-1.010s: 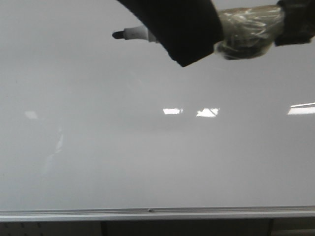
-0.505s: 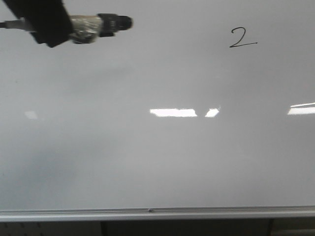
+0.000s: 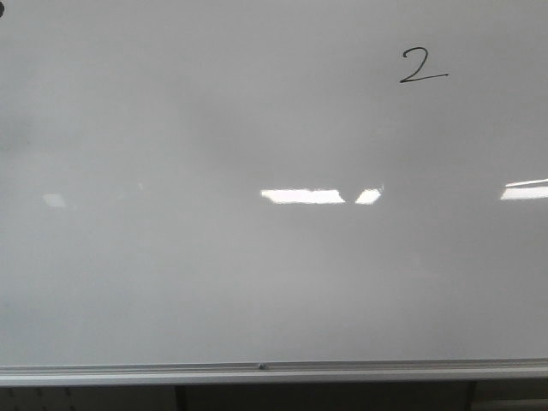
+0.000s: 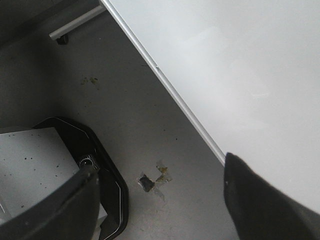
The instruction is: Write number 2 on whiteboard
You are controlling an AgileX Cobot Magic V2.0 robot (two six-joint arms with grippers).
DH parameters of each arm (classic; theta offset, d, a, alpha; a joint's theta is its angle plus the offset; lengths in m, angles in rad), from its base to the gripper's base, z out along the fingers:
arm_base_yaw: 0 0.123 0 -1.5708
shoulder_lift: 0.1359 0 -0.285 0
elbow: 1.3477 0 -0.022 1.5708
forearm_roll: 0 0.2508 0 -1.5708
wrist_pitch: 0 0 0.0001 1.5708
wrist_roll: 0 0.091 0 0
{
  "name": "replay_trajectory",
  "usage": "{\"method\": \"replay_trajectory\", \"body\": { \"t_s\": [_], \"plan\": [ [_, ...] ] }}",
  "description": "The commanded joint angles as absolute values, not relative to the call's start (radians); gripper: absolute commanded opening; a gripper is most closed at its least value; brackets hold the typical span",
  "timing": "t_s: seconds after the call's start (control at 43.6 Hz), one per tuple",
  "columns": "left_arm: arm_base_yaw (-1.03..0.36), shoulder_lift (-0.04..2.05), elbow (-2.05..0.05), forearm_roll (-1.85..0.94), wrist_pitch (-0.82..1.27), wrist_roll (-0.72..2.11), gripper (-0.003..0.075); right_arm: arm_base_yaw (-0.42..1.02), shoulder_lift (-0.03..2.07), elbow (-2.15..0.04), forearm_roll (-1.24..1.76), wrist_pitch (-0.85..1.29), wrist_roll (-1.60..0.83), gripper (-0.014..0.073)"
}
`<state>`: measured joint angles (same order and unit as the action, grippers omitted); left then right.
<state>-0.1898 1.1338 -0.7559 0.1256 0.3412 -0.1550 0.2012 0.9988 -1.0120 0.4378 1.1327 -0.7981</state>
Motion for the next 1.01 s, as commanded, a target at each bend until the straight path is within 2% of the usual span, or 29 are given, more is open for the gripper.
{"method": "replay_trajectory", "body": {
  "t_s": [0.0,0.207,0.551,0.781,0.987],
  "plan": [
    [-0.164,1.139,-0.732,0.109,0.084,-0.172,0.0060,0.194,0.982,-1.041,0.467,1.094,-0.795,0.0542],
    [-0.097,1.234,-0.708,0.071,-0.156,-0.172,0.0060,0.194,0.982,-1.041,0.467,1.094,-0.795,0.0542],
    [-0.095,1.396,-0.708,0.071,-0.435,-0.169,0.0061,0.194,0.982,-1.041,0.467,1.094,-0.795,0.0542],
    [-0.095,1.470,-0.708,0.071,-0.575,-0.164,0.0064,0.194,0.982,-1.041,0.467,1.094,-0.795,0.0542],
    [-0.095,1.533,-0.734,0.071,-0.582,-0.164,0.0065,0.194,0.982,-1.041,0.467,1.094,-0.795,0.0542]
  ]
}}
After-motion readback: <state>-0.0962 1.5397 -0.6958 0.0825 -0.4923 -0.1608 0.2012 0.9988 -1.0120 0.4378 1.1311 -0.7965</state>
